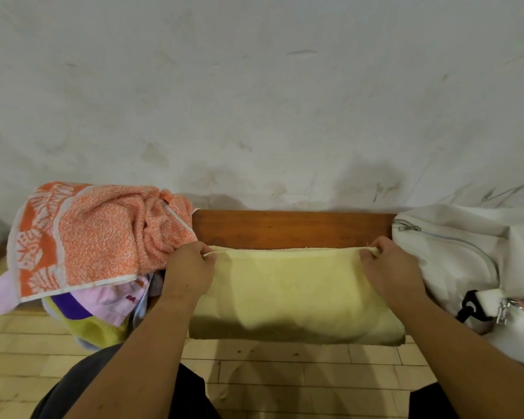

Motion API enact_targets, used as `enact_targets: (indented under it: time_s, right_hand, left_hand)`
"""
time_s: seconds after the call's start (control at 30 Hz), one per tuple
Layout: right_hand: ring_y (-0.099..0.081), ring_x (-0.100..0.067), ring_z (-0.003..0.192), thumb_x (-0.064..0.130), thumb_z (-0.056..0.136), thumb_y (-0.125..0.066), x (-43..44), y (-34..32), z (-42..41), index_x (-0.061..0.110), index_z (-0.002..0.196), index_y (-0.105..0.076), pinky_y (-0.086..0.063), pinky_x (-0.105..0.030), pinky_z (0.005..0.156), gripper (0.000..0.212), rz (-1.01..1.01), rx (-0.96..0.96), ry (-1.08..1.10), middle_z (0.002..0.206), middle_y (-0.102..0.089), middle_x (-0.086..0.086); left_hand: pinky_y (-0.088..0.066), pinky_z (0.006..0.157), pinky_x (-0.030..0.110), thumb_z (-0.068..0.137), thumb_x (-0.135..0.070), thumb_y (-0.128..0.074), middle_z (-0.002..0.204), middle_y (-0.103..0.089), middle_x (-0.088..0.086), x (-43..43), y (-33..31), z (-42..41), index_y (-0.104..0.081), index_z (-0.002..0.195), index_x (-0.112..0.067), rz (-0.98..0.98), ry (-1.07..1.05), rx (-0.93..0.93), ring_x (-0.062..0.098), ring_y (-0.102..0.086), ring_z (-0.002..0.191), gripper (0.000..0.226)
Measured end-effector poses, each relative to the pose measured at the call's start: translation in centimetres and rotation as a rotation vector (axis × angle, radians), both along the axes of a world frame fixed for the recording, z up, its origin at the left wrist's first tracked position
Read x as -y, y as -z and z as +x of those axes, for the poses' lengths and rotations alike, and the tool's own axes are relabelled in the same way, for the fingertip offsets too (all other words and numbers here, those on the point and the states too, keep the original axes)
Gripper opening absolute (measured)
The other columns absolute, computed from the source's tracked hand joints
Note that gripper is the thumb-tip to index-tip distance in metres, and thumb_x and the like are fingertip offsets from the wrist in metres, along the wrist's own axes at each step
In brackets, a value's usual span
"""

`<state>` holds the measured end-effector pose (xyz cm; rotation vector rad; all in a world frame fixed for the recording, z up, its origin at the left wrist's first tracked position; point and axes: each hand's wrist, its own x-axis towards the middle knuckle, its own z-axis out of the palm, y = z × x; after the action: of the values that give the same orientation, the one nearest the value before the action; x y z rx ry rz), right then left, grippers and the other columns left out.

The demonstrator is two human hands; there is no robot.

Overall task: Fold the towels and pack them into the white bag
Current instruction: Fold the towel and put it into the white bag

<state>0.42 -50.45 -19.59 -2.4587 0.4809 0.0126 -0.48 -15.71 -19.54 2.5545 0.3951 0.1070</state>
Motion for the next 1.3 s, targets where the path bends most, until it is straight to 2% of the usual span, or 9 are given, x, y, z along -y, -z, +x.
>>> enact_targets:
  time_s: [0.17, 0.3, 0.4, 0.53, 0.7, 0.83, 0.9, 1.0, 1.3]
  right_hand:
    - [-0.058, -0.026, 0.077, 0.022, 0.097, -0.053, -0.8, -1.3, 0.4, 0.012, 0.117, -0.044, -0.046, -0.036, 0.066, 0.024, -0.136, -0.086, -0.114, 0.091, -0.060, -0.009]
    - [-0.047, -0.034, 0.118, 0.026, 0.096, -0.050, -2.1, -2.5, -1.3, 0.020, 0.145, -0.030, -0.047, -0.045, 0.095, 0.053, -0.484, -0.044, -0.274, 0.139, -0.032, -0.016]
    - [-0.013, -0.032, 0.154, 0.045, 0.104, -0.034, -3.7, -1.9, -3.0, 0.025, 0.160, -0.014, -0.024, -0.045, 0.121, 0.063, -0.544, 0.003, -0.441, 0.168, -0.004, -0.011]
    - [0.016, -0.023, 0.155, 0.063, 0.101, -0.013, -5.0, 1.1, -4.0, 0.033, 0.161, 0.003, 0.001, -0.046, 0.126, 0.070, -0.425, -0.105, -0.552, 0.170, 0.014, -0.002]
    - [0.015, -0.025, 0.156, 0.073, 0.095, -0.006, -4.7, 2.5, -3.4, 0.040, 0.159, 0.009, 0.002, -0.049, 0.126, 0.074, -0.468, -0.088, -0.461, 0.170, 0.013, -0.001]
    - [0.014, -0.026, 0.156, 0.075, 0.093, -0.006, -5.2, 2.5, -3.3, 0.040, 0.159, 0.008, 0.001, -0.051, 0.126, 0.077, -0.465, -0.078, -0.422, 0.170, 0.011, -0.002]
    - [0.013, -0.026, 0.156, 0.076, 0.091, -0.004, -5.2, 2.6, -3.2, 0.039, 0.160, 0.007, 0.000, -0.051, 0.126, 0.078, -0.467, -0.072, -0.411, 0.170, 0.010, -0.002]
    - [0.012, -0.027, 0.156, 0.076, 0.089, -0.002, -5.0, 2.8, -2.5, 0.039, 0.160, 0.007, 0.000, -0.052, 0.126, 0.080, -0.478, -0.072, -0.385, 0.171, 0.010, -0.003]
    - [0.012, -0.025, 0.157, 0.075, 0.094, -0.008, -3.8, 3.1, 0.8, 0.041, 0.160, 0.005, 0.001, -0.050, 0.126, 0.076, -0.507, -0.071, -0.422, 0.170, 0.010, 0.000]
  left_hand:
    - [-0.039, 0.071, 0.027, 0.092, -0.018, -0.068, 0.087, -0.069, -0.002, -0.2, 0.0, 0.0, -0.074, 0.096, -0.018, -0.027, -0.002, 0.038, 0.014, -0.056, 0.077, 0.008]
    - [-0.040, 0.075, 0.030, 0.093, -0.018, -0.066, 0.098, -0.072, 0.004, -0.2, 0.0, 0.1, -0.072, 0.106, -0.015, -0.007, 0.001, 0.056, 0.017, -0.057, 0.083, 0.015]
    - [-0.045, 0.087, 0.035, 0.095, -0.021, -0.066, 0.111, -0.071, 0.009, -0.2, 0.2, 0.4, -0.067, 0.121, -0.011, 0.008, -0.010, 0.030, 0.027, -0.063, 0.101, 0.028]
    - [-0.043, 0.080, 0.032, 0.096, -0.024, -0.065, 0.104, -0.072, 0.008, -0.2, 0.5, 1.0, -0.070, 0.110, -0.012, 0.021, -0.023, 0.022, 0.025, -0.063, 0.095, 0.019]
    - [-0.045, 0.079, 0.035, 0.098, -0.025, -0.060, 0.106, -0.066, 0.008, -0.2, 0.9, 0.8, -0.067, 0.111, -0.015, 0.037, -0.069, 0.046, 0.025, -0.060, 0.096, 0.018]
    - [-0.044, 0.095, 0.036, 0.098, -0.024, -0.055, 0.123, -0.053, 0.006, 2.9, -0.5, -0.3, -0.058, 0.127, -0.021, 0.297, 0.093, 0.232, 0.021, -0.050, 0.112, 0.029]
    - [-0.039, 0.106, 0.034, 0.103, -0.033, -0.045, 0.142, -0.044, 0.004, 5.6, -0.9, -1.5, -0.048, 0.141, -0.028, 0.261, 0.239, 0.160, 0.018, -0.042, 0.128, 0.039]
    - [-0.011, 0.125, 0.044, 0.104, -0.053, -0.029, 0.167, -0.005, 0.008, 7.5, 0.2, -2.8, -0.014, 0.160, -0.026, 0.274, 0.261, -0.125, 0.028, -0.003, 0.154, 0.064]
    - [0.005, 0.125, 0.042, 0.099, -0.068, -0.012, 0.165, 0.022, 0.010, 5.5, 2.2, -0.6, 0.013, 0.159, -0.014, 0.265, 0.229, -0.235, 0.021, 0.023, 0.152, 0.085]
